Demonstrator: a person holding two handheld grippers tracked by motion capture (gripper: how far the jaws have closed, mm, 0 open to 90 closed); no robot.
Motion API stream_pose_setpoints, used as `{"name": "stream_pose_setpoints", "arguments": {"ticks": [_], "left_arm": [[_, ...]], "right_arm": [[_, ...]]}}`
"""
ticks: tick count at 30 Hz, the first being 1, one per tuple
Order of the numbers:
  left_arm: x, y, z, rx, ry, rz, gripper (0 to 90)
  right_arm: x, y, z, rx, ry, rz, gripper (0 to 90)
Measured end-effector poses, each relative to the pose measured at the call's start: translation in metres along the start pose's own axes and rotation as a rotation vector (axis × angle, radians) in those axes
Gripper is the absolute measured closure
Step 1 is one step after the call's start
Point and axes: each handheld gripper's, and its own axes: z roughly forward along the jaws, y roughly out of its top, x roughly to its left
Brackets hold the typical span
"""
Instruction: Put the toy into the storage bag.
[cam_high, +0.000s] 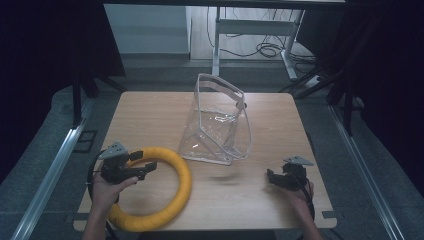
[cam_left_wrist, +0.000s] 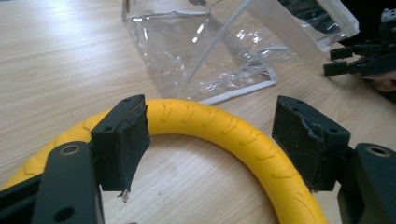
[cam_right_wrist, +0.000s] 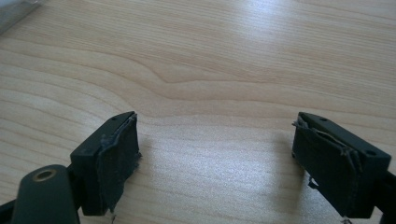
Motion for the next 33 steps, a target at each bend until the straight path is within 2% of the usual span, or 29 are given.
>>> {"name": "stream_pose_setpoints", "arguments": {"ticks": [2, 4, 5, 10, 11, 13, 15, 16, 17, 18, 21, 23, 24, 28, 32, 33], "left_arm": [[0.001, -0.001, 0.001, -0.001, 0.020, 0.000, 27.2], [0.000, -0.001, -0.001, -0.020, 0.065, 0.008, 27.6], [0.000, 0.000, -0.002, -0.030, 0.069, 0.006, 27.8], [-0.001, 0.002, -0.005, -0.032, 0.016, -0.008, 28.2], [-0.001, 0.002, -0.005, -0.032, 0.016, -0.008, 28.3], [-0.006, 0.001, -0.008, -0.017, -0.010, 0.020, 28.7], [-0.012, 0.003, -0.012, -0.005, 0.001, 0.065, 29.4], [-0.012, 0.003, -0.012, -0.005, 0.001, 0.065, 29.7], [-0.019, 0.007, -0.018, 0.016, -0.005, 0.120, 29.7], [-0.022, 0.009, -0.020, 0.032, -0.013, 0.149, 29.6], [-0.030, 0.009, -0.025, 0.083, -0.039, 0.193, 29.6], [-0.032, 0.007, -0.026, 0.095, -0.048, 0.196, 29.6], [-0.034, 0.001, -0.028, 0.116, -0.068, 0.195, 29.6], [-0.039, -0.010, -0.027, 0.145, -0.096, 0.190, 29.6], [-0.046, -0.022, -0.024, 0.219, -0.098, 0.206, 29.6], [-0.046, -0.022, -0.024, 0.219, -0.098, 0.206, 29.6]], "right_arm": [[0.000, 0.000, 0.001, -0.002, 0.003, -0.005, 14.9], [-0.001, 0.001, 0.001, -0.001, 0.006, -0.008, 15.1], [-0.001, 0.001, 0.001, -0.002, 0.008, -0.008, 15.4], [-0.001, 0.002, 0.002, -0.004, 0.015, -0.015, 16.6], [-0.001, 0.002, 0.002, -0.004, 0.015, -0.015, 16.6], [-0.001, 0.002, 0.002, -0.006, 0.016, -0.016, 17.3], [-0.001, 0.002, 0.002, -0.006, 0.017, -0.020, 17.8], [-0.001, 0.002, 0.002, -0.006, 0.017, -0.020, 17.8], [-0.001, 0.002, 0.002, -0.007, 0.017, -0.019, 17.8], [-0.001, 0.002, 0.002, -0.007, 0.017, -0.019, 17.8], [-0.001, 0.002, 0.002, -0.007, 0.017, -0.018, 17.9], [-0.001, 0.002, 0.002, -0.007, 0.017, -0.018, 18.0], [-0.001, 0.002, 0.002, -0.007, 0.016, -0.019, 18.0], [-0.001, 0.002, 0.002, -0.007, 0.016, -0.019, 18.1], [-0.001, 0.002, 0.002, -0.008, 0.015, -0.019, 18.4], [-0.001, 0.002, 0.002, -0.008, 0.015, -0.019, 18.4]]}}
